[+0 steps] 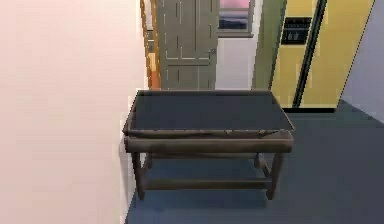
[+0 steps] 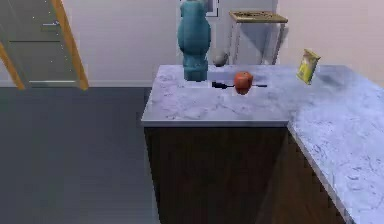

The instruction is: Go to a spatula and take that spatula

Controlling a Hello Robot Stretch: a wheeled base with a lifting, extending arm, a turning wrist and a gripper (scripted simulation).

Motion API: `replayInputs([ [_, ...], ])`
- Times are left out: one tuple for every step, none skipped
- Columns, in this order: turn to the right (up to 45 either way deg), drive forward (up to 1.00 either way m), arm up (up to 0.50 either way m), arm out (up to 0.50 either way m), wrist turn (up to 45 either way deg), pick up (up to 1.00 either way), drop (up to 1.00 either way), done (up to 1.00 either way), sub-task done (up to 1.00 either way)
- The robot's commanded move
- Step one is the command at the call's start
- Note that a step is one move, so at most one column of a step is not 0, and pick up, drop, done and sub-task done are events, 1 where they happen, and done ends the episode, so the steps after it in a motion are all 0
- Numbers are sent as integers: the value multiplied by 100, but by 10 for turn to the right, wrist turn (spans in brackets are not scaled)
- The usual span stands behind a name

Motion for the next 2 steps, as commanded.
replayInputs([
  [330, 0, 0, 0, 0, 0, 0, 0, 0],
  [0, 10, 0, 0, 0, 0, 0, 0, 0],
])
